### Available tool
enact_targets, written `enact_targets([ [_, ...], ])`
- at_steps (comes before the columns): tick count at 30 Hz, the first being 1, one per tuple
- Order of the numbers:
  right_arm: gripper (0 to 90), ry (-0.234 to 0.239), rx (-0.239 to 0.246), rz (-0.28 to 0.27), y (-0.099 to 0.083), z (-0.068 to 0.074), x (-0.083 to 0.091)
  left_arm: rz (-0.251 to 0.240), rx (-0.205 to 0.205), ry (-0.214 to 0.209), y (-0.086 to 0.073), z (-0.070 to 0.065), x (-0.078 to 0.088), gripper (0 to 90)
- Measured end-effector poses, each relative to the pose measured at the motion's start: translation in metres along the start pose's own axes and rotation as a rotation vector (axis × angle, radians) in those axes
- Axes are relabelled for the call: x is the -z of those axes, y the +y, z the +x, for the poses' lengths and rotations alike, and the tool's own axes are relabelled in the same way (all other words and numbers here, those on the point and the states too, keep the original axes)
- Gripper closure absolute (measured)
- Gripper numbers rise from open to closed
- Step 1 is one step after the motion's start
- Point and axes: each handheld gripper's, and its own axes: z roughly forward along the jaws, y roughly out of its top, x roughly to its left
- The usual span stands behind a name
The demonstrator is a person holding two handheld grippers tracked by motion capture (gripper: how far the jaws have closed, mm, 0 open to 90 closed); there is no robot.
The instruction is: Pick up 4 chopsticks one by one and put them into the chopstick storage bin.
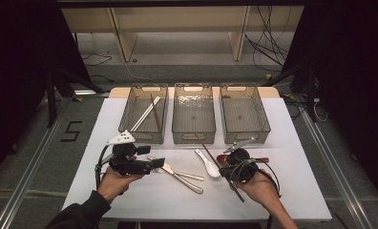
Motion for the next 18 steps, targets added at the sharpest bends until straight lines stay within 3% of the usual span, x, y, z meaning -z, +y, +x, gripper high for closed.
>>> enact_targets([
  [5,85.4,0.013,0.016,-0.035,0.004,0.009,0.0,0.036,0.01,-0.006,0.0,-0.008,-0.013,16.7],
  [18,85.3,0.024,0.054,-0.105,0.007,0.024,-0.001,0.055,0.06,-0.052,0.007,-0.021,-0.037,18.5],
])
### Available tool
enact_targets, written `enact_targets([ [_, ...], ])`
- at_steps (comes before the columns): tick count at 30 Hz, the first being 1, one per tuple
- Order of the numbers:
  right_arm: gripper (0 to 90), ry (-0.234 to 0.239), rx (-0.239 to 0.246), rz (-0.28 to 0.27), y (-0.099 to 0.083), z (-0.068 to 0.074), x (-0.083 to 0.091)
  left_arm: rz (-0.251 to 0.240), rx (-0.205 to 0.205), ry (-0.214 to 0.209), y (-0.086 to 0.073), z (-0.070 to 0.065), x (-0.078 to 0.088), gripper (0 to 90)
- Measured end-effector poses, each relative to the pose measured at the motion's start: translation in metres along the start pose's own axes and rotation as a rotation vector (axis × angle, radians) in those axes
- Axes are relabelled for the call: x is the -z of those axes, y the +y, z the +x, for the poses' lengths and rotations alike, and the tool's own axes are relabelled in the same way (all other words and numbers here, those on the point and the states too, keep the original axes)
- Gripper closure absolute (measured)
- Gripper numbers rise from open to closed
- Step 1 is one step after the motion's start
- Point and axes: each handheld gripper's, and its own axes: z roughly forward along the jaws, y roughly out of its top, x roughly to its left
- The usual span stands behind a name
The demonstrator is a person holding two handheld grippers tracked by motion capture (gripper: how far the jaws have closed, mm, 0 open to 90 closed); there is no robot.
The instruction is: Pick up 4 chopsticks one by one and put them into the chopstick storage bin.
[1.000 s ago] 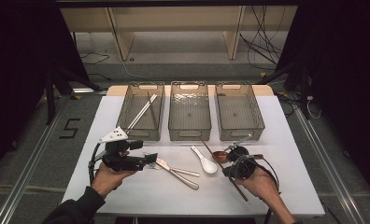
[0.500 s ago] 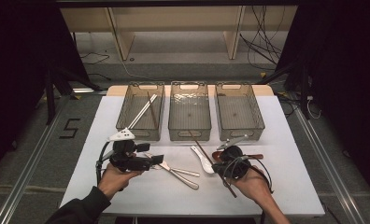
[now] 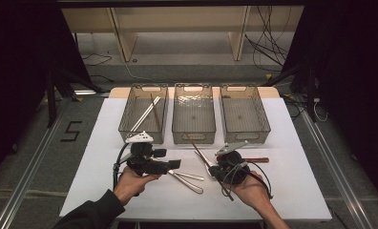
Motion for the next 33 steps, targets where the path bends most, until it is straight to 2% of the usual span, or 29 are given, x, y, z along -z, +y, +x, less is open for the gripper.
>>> enact_targets([
  [4,85.3,-0.001,0.002,-0.02,0.001,0.002,0.0,-0.008,0.047,-0.042,0.004,0.001,-0.006,20.3],
  [9,85.2,-0.006,0.005,-0.044,0.001,0.003,0.001,-0.024,0.078,-0.072,0.01,0.004,-0.013,23.5],
  [13,85.2,-0.003,0.011,-0.05,0.001,0.006,0.001,-0.034,0.092,-0.085,0.013,0.001,-0.022,27.5],
  [16,85.2,-0.001,0.015,-0.053,0.001,0.008,0.002,-0.012,0.107,-0.115,0.012,-0.001,-0.033,30.3],
  [19,85.2,0.001,0.016,-0.056,0.001,0.008,0.002,-0.001,0.117,-0.119,0.013,-0.001,-0.037,33.6],
  [23,85.2,-0.001,0.022,-0.062,0.002,0.008,0.002,-0.013,0.142,-0.146,0.015,-0.001,-0.04,37.3],
  [26,85.2,0.001,0.024,-0.065,0.002,0.008,0.002,-0.007,0.126,-0.161,0.016,-0.005,-0.043,40.2],
  [33,85.2,0.01,0.031,-0.089,0.002,0.009,0.004,-0.01,0.127,-0.164,0.017,-0.009,-0.05,47.9],
])
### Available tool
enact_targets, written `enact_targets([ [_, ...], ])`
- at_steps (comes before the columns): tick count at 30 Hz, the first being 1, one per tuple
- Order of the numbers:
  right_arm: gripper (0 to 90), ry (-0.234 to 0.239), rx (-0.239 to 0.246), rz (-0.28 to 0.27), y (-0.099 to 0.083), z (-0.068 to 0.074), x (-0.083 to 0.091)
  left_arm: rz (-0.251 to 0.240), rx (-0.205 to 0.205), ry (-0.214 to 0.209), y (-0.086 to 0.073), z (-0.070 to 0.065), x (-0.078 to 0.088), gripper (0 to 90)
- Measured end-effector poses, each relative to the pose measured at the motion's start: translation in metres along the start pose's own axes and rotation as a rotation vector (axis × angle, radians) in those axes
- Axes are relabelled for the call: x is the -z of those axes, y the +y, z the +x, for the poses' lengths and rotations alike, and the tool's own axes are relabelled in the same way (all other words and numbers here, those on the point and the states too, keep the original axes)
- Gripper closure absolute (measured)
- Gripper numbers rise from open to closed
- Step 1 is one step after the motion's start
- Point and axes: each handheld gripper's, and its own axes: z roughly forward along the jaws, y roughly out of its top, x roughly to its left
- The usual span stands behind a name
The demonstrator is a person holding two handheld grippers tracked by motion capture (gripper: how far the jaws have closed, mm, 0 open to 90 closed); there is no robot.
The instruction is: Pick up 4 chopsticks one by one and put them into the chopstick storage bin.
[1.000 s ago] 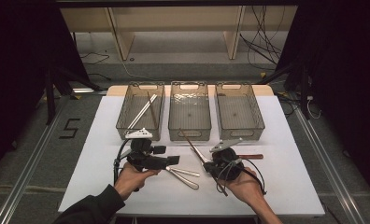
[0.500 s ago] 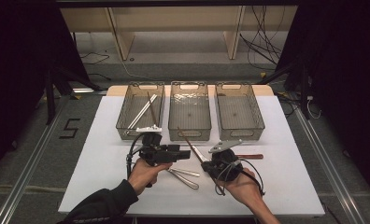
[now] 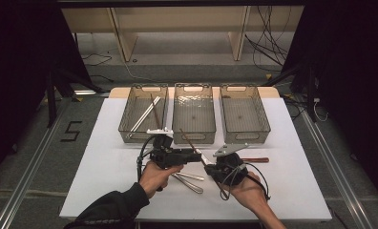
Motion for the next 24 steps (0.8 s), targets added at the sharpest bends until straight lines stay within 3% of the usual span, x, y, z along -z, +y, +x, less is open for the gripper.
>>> enact_targets([
  [7,85.3,0.021,0.008,-0.016,0.0005,0.0021,0.0004,-0.008,0.036,-0.018,-0.001,0.0014,-0.0028,55.4],
  [24,85.2,0.029,0.019,-0.027,0.0004,0.0033,0.0003,0.004,0.028,-0.046,-0.0024,0.0013,-0.0059,69.5],
])
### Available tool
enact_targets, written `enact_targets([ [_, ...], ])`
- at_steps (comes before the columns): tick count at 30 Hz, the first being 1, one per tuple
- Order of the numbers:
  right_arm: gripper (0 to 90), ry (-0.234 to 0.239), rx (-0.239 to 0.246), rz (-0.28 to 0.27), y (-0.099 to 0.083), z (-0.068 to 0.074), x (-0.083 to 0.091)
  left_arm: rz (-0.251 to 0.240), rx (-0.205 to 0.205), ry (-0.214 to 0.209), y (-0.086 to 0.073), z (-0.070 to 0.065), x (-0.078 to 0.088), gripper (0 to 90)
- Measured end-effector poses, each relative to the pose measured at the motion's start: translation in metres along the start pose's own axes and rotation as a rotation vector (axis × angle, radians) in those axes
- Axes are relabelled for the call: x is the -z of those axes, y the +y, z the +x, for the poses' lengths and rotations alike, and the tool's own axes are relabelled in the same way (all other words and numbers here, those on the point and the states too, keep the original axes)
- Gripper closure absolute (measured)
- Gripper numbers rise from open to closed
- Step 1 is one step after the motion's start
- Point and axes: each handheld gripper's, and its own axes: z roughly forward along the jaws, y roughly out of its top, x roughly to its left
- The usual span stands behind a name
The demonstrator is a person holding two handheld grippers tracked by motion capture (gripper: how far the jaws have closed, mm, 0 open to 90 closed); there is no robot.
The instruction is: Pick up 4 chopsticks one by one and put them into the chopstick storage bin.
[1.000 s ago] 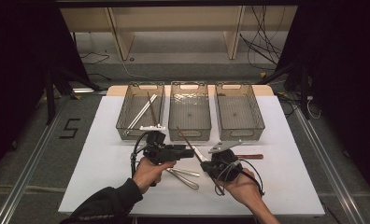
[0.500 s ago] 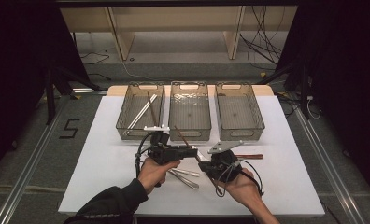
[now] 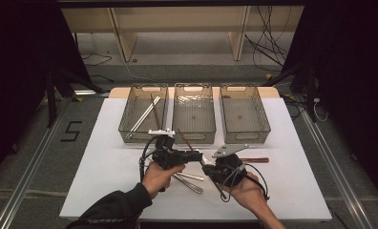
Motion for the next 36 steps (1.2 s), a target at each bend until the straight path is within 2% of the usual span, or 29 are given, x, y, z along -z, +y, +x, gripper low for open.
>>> enact_targets([
  [7,85.0,0.01,0.001,-0.007,0.0,0.0,0.0,-0.005,0.018,-0.02,0.0,0.002,0.001,77.9],
  [11,84.2,0.012,0.007,-0.007,-0.001,0.0,-0.001,-0.007,0.007,-0.05,0.001,-0.002,0.002,83.4],
  [13,83.8,0.014,0.007,-0.007,-0.001,0.0,-0.001,-0.004,-0.028,-0.041,0.002,-0.006,0.003,84.4],
  [17,78.8,0.036,-0.003,-0.019,-0.001,-0.002,0.001,-0.012,-0.062,-0.026,0.007,-0.008,0.008,84.7],
  [20,67.9,0.059,-0.014,-0.032,-0.001,-0.005,0.003,-0.04,-0.069,-0.01,0.014,-0.006,0.018,84.8],
  [27,49.8,0.049,-0.025,-0.039,-0.001,-0.009,0.006,-0.082,-0.056,0.019,0.036,0.008,0.045,84.7],
  [36,38.9,0.016,-0.04,-0.007,-0.004,-0.016,0.004,-0.158,-0.027,0.06,0.06,0.026,0.085,84.6],
])
